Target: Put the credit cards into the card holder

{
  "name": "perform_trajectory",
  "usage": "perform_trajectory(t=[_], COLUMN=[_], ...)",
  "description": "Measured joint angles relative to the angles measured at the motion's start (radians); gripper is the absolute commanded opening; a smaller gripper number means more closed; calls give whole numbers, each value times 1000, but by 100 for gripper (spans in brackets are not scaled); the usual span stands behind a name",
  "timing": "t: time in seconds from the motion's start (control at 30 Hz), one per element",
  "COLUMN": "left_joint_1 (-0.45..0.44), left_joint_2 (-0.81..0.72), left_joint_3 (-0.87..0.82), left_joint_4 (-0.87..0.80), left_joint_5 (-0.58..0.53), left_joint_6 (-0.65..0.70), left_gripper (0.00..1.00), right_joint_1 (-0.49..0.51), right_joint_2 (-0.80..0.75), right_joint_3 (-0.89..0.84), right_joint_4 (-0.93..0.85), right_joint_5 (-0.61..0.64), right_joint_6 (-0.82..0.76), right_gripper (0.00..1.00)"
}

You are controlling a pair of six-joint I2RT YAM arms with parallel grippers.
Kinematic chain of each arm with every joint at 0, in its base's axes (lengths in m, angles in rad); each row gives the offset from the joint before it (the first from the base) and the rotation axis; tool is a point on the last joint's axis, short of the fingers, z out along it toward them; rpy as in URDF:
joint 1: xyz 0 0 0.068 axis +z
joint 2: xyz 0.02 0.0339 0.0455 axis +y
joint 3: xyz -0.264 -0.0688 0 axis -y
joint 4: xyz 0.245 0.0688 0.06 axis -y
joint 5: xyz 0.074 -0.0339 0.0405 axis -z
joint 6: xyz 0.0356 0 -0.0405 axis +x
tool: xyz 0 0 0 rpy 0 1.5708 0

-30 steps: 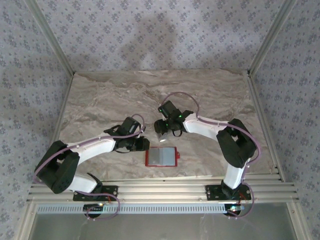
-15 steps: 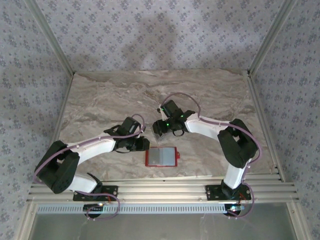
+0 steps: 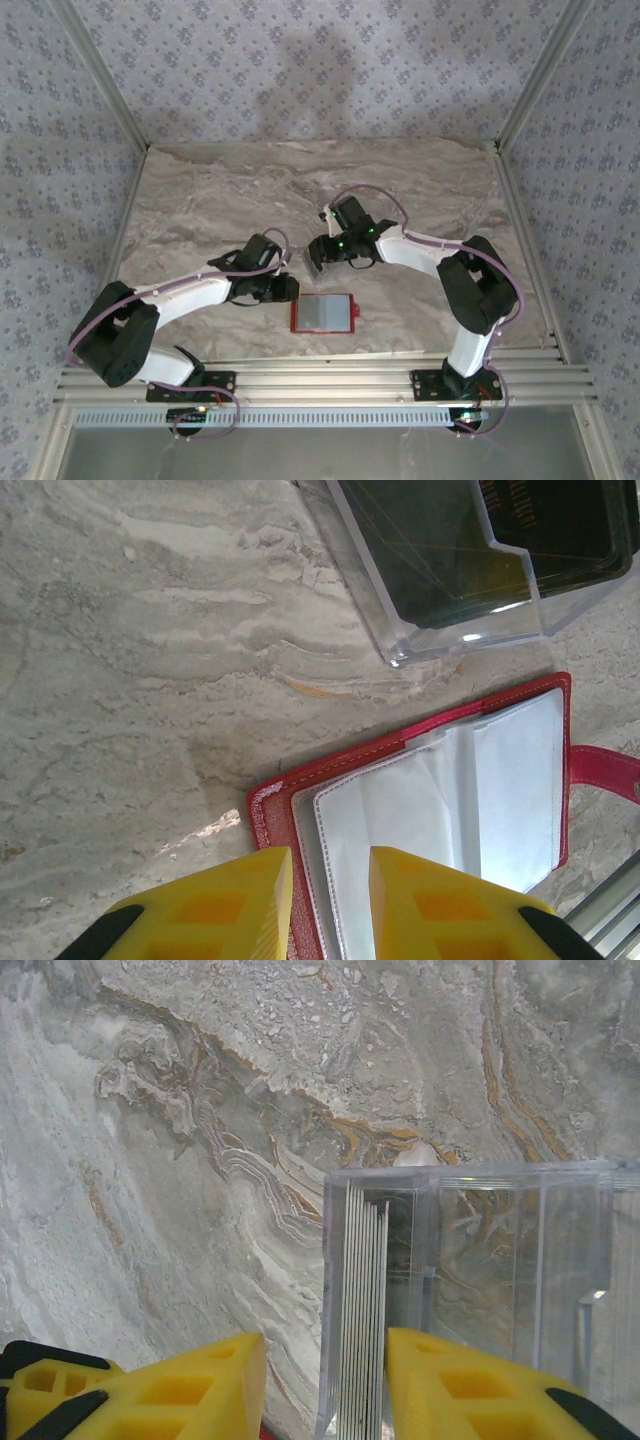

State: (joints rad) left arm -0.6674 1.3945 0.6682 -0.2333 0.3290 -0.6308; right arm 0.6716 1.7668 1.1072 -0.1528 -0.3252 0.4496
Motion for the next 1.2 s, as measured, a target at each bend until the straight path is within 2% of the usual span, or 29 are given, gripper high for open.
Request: perform_trajectory(t=[0.2, 0.4, 0.67, 0.93, 1.2], left_joint_1=[0, 26, 92, 92, 90], left_joint_2=[0, 5, 172, 323, 384], left_joint_3=[3, 28, 64, 114, 157], left_joint_4=[29, 105, 239, 365, 417], left_joint_5=[0, -3, 24, 87, 119], left_joint_6=[-73, -170, -251, -266, -269], left_gripper=[24, 12, 3, 2, 2], right_joint_1=[0, 0, 0, 0, -5], right_joint_2=[0, 1, 1, -5, -26], right_joint_3=[0, -1, -6, -24, -48], right_joint_4=[4, 4, 2, 1, 0], right_joint_5=[-5, -4, 1, 42, 64], right_joint_6=[6, 6, 6, 14, 30], right_gripper=[37, 36, 34, 34, 34])
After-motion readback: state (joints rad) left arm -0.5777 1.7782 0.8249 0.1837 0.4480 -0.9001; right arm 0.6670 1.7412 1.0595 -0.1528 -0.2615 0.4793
